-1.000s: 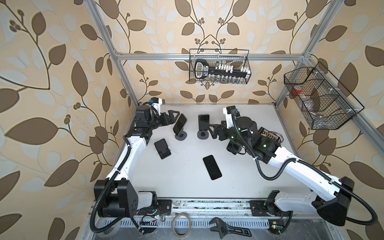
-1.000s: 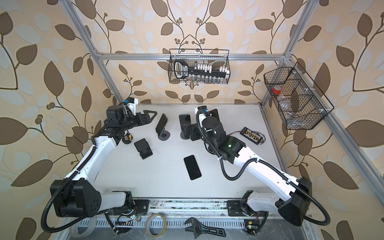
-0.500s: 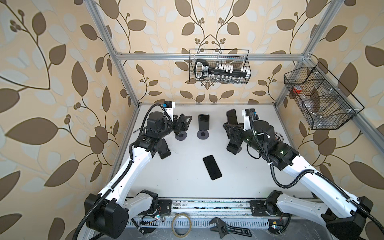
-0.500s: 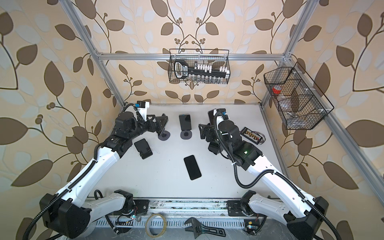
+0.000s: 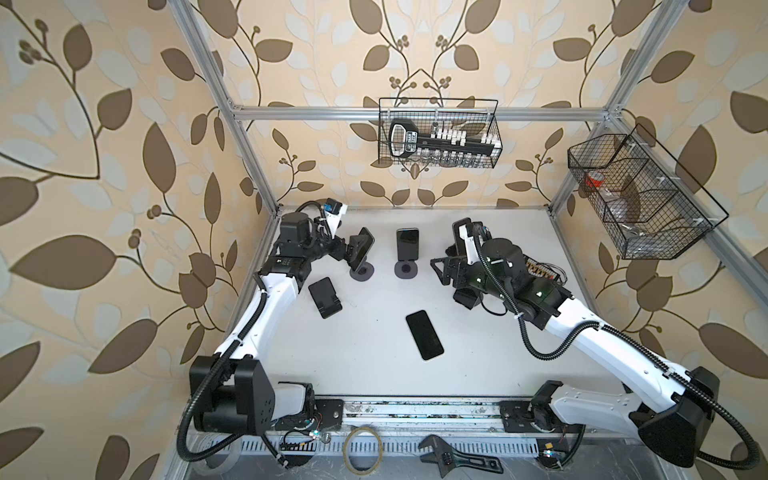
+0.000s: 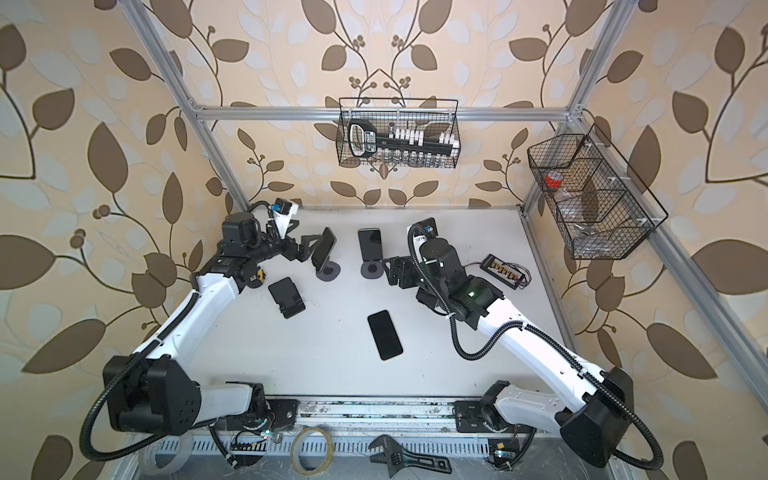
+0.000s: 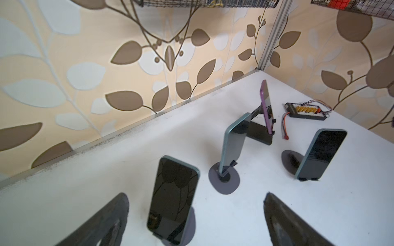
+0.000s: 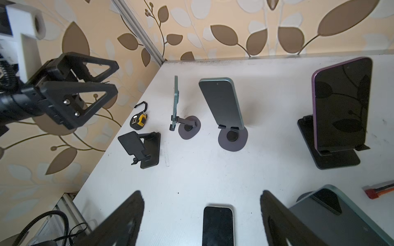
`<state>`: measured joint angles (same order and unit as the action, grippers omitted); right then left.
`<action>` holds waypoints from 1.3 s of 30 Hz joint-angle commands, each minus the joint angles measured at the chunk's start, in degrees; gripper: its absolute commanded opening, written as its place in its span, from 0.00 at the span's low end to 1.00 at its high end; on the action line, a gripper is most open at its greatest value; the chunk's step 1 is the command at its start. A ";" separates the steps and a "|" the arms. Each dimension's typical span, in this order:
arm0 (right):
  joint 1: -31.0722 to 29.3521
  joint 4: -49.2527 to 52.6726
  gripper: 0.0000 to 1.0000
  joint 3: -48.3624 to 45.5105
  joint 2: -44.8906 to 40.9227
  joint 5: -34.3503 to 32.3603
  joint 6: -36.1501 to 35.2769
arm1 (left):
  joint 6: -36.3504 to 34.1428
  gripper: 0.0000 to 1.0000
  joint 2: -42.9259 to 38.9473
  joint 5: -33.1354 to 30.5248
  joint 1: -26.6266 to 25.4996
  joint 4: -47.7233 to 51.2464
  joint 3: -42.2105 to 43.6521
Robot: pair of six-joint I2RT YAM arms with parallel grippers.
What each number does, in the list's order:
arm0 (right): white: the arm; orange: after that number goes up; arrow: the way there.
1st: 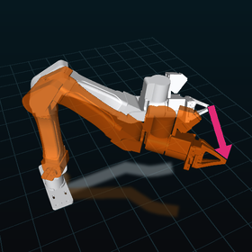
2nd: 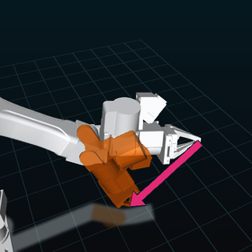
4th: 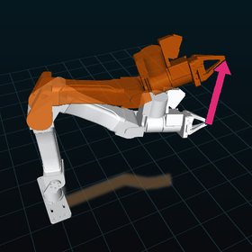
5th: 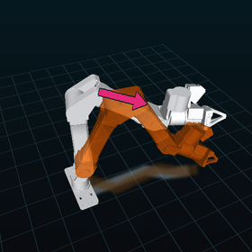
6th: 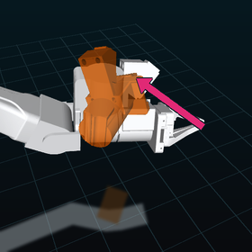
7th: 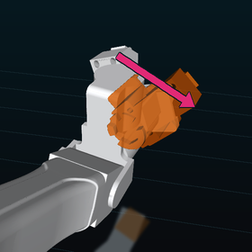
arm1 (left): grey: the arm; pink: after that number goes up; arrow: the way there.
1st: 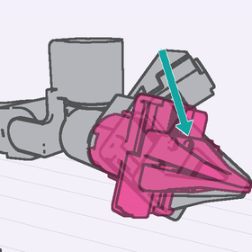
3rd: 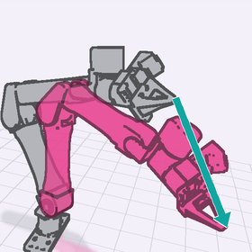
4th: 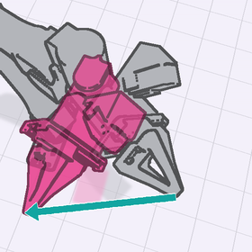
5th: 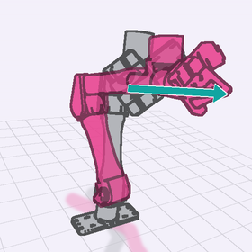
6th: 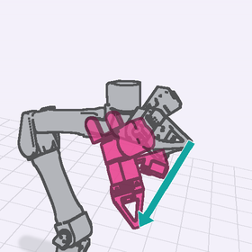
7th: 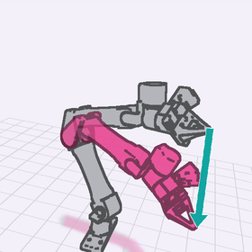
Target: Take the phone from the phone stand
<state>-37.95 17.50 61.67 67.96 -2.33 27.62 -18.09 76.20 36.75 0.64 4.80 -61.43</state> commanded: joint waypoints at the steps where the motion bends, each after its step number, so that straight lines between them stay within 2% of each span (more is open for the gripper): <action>1: -0.02 -1.77 0.86 2.23 1.22 2.83 -0.41 | -11.10 0.99 3.81 13.26 1.60 0.73 -3.15; 6: -0.03 -1.60 0.86 5.30 4.60 5.30 -2.00 | -13.92 0.99 12.44 22.70 6.78 -5.65 -1.99; 11: -0.25 -2.32 0.86 7.28 7.32 7.61 -2.04 | -16.92 0.99 16.23 16.53 7.00 -7.10 -1.48; 17: -1.60 -4.31 0.85 7.84 9.31 7.83 -1.52 | -21.44 0.99 21.27 19.34 7.00 -7.06 -1.33; 23: -3.97 -4.75 0.85 7.59 9.65 6.90 -1.23 | -18.25 0.99 23.11 17.13 6.96 -13.05 -0.16; 29: -4.27 -4.82 0.85 7.19 9.73 6.79 -0.98 | -19.90 0.99 22.95 16.16 4.89 -12.35 0.43; 35: -4.58 -5.00 0.85 6.89 9.36 6.51 -0.64 | -18.04 0.99 23.35 13.47 3.29 -13.39 0.11; 39: -4.62 -4.71 0.85 6.28 8.79 6.06 -0.72 | -20.15 0.99 23.67 12.86 3.30 -9.14 -0.97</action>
<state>-42.24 13.43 67.51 77.12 4.45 26.76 -36.03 99.88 50.30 3.70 -5.74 -61.54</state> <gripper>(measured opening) 0.849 0.987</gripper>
